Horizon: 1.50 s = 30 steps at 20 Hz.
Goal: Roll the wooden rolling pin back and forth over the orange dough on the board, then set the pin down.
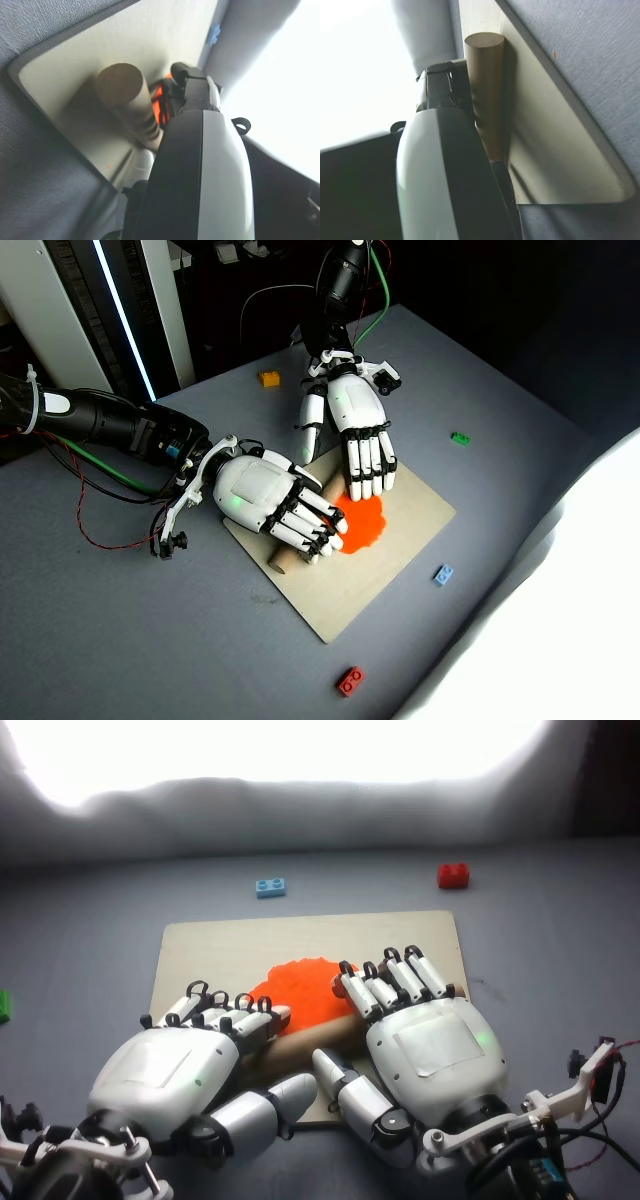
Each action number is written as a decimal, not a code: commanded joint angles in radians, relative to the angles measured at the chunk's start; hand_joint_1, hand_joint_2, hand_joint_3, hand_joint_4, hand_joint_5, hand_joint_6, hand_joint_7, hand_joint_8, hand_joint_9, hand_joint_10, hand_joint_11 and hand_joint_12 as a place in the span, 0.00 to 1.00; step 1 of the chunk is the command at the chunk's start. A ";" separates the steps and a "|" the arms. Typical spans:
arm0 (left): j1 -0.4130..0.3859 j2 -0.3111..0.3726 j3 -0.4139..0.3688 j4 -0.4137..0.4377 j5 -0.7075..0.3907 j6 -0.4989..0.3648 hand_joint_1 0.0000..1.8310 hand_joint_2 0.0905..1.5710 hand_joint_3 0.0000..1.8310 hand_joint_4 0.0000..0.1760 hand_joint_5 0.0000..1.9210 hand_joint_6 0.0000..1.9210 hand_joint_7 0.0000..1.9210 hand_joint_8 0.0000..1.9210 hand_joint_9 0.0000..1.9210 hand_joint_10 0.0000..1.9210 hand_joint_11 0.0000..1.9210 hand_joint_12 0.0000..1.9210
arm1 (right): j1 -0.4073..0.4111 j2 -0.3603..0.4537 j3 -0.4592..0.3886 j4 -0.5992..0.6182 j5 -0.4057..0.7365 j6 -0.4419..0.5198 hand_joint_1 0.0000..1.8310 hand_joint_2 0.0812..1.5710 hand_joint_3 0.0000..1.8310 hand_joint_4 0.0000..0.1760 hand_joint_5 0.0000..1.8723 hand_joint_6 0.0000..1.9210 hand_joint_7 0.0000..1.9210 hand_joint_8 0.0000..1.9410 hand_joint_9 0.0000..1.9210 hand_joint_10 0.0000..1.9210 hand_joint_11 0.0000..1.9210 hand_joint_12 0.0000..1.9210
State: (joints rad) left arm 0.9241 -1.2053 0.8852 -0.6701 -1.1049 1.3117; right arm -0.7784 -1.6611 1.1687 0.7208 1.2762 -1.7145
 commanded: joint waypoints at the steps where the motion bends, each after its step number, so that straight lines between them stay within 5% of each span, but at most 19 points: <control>1: 0.008 0.006 -0.006 0.044 -0.098 0.002 0.00 0.87 0.00 0.00 0.17 0.00 0.21 0.00 0.18 0.01 0.00 0.30 | -0.006 0.005 -0.004 -0.073 0.099 -0.005 0.00 0.88 0.00 0.00 0.03 0.45 0.20 0.09 0.01 0.48 0.00 0.64; 30: 0.023 0.029 -0.032 0.042 -0.111 0.015 0.00 0.87 0.00 0.00 0.17 0.00 0.21 0.00 0.17 0.00 0.00 0.29 | 0.000 0.011 -0.006 -0.073 0.132 -0.046 0.00 0.88 0.00 0.00 0.04 0.46 0.19 0.12 0.00 0.50 0.00 0.64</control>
State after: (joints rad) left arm 0.9504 -1.1839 0.8574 -0.6697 -1.1297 1.3277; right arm -0.7879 -1.6550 1.1667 0.7219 1.3052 -1.7557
